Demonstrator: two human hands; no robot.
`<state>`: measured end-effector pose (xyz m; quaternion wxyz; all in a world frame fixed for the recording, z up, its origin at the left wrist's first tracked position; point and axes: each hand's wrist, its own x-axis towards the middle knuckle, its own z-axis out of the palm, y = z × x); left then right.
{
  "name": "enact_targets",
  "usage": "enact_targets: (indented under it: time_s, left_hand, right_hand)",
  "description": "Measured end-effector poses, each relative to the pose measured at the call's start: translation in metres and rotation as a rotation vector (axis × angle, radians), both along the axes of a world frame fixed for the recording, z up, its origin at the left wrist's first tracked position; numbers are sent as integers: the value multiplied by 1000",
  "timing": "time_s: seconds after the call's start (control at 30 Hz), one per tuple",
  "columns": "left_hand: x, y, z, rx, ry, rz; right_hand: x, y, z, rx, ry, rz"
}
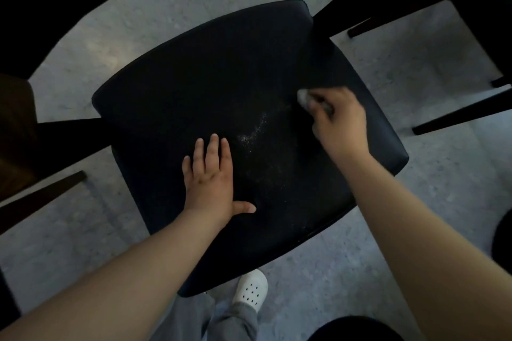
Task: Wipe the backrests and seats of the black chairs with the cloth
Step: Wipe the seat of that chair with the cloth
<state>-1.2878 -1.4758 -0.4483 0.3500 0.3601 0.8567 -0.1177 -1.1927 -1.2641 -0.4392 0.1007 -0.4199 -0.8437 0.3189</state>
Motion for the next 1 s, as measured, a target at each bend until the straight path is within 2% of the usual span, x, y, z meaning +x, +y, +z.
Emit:
enact_targets:
  time_s: [0.07,0.13,0.2,0.27,0.33,0.43,0.6,0.7,0.83,1.0]
  left_hand:
    - [1,-1,0,15,4,-2]
    - [1,-2,1,19,6,-4]
    - [0,-2,1,9,-3,4]
    - [0,0,1,-8,-7,5]
    - [0,1,1,-16,-11,6]
    - [0,1,0,-12,-2,9]
    - [1,-1,-1,5,-2,6]
    - [0,-1,-1,9,6,6]
    - [0,-1,0,27,-6,16]
    - [0,-3,2,77,-8,30]
  right_hand:
    - [-25,15,-14,18,-20,-107]
    - [-33,10,-23,51,-73,-126]
    - [-21,-13,-25,78,-86,-19]
    - [8,-45,-19,26,-66,125]
    - [38,-74,-7,-49,-42,177]
    - [49,-74,6,-103,35,47]
    - [-7,-11,-8,13,17,-152]
    - [-26,-16,-20,50,-51,-107]
    - [16,-73,-15,17,-36,86]
    - [48,-90,13,-65,31,4]
